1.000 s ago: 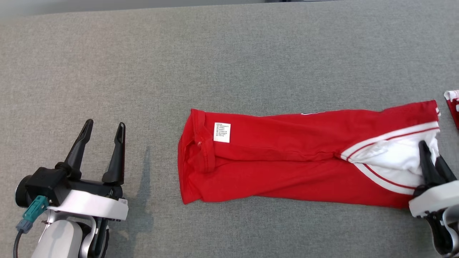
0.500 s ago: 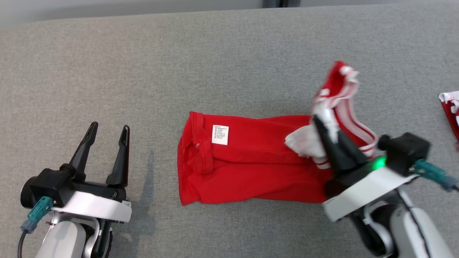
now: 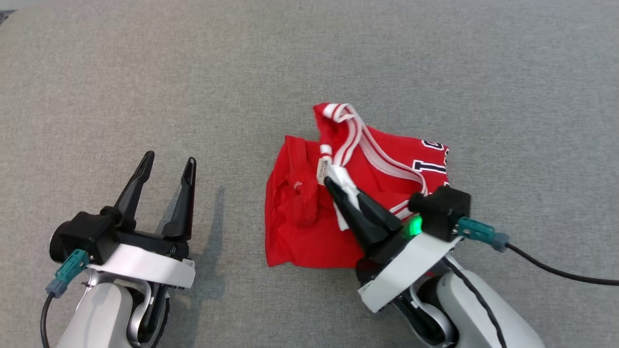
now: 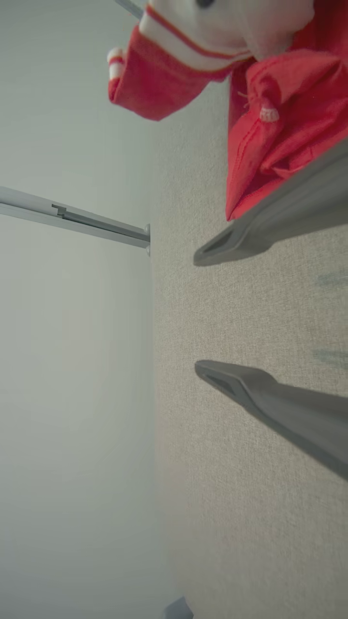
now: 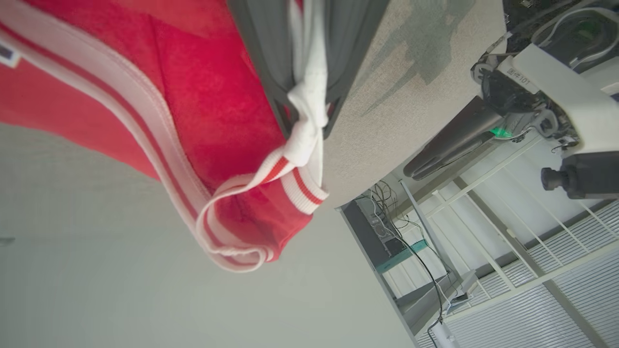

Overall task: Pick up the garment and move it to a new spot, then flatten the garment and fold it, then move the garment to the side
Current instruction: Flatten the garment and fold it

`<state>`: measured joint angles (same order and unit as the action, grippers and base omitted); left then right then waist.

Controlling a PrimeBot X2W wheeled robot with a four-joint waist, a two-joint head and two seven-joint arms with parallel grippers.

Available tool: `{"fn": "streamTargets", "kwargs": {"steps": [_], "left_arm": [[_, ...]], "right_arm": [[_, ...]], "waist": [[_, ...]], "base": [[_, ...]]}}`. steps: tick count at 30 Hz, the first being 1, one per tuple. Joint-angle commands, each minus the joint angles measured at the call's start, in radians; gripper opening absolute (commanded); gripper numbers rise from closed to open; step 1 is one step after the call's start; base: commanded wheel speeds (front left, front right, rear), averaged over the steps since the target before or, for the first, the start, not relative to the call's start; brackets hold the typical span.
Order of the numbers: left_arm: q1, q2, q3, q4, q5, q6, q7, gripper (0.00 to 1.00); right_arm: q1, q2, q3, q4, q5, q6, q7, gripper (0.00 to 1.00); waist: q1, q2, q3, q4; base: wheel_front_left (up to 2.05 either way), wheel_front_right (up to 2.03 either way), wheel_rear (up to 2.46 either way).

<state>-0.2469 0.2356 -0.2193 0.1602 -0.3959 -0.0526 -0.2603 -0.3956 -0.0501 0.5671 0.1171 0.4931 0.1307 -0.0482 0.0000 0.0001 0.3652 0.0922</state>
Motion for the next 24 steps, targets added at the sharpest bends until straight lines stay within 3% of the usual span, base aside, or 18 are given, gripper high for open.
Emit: {"fn": "streamTargets", "kwargs": {"steps": [1,6,8,9,13,19,24], "left_arm": [[-0.018,0.002,0.001,0.001,0.007,-0.003,-0.004,1.0],[-0.035,-0.012,-0.002,0.013,0.014,-0.014,-0.004,1.0],[-0.038,-0.016,0.0,0.018,0.018,-0.017,-0.004,1.0],[-0.039,-0.018,0.001,0.022,0.016,-0.019,-0.004,1.0],[-0.047,-0.016,0.01,0.029,0.022,-0.026,-0.004,1.0],[-0.041,-0.015,0.026,0.035,0.031,-0.026,-0.005,1.0],[-0.023,-0.014,0.041,0.034,0.037,-0.022,-0.005,1.0]], "right_arm": [[-0.014,-0.003,0.006,0.006,0.005,0.0,-0.011,0.0],[-0.081,-0.003,0.086,0.113,0.059,0.0,-0.067,0.0],[-0.106,-0.003,0.109,0.146,0.071,0.0,-0.087,0.48],[-0.117,-0.002,0.125,0.152,0.081,0.0,-0.097,1.0],[-0.151,-0.003,0.173,0.16,0.111,0.0,-0.133,1.0],[-0.172,-0.003,0.246,0.057,0.136,0.0,-0.166,1.0],[-0.142,-0.004,0.193,-0.049,0.11,0.0,-0.178,1.0]], "waist": [[0.0,-0.0001,0.011,0.011],[0.0,-0.0001,0.031,0.025],[0.0,-0.0001,0.036,0.025],[0.0,-0.0001,0.039,0.024],[0.0,-0.0001,0.039,0.013],[0.0,-0.0001,0.021,-0.013],[0.0,-0.0001,0.0,-0.031]], "base": [[0.0,0.0,0.0],[0.0,0.0,0.0],[0.0,0.0,0.0],[0.0,0.0,0.0],[0.0,0.0,0.0],[0.0,0.0,0.0],[0.0,0.0,0.0]]}}
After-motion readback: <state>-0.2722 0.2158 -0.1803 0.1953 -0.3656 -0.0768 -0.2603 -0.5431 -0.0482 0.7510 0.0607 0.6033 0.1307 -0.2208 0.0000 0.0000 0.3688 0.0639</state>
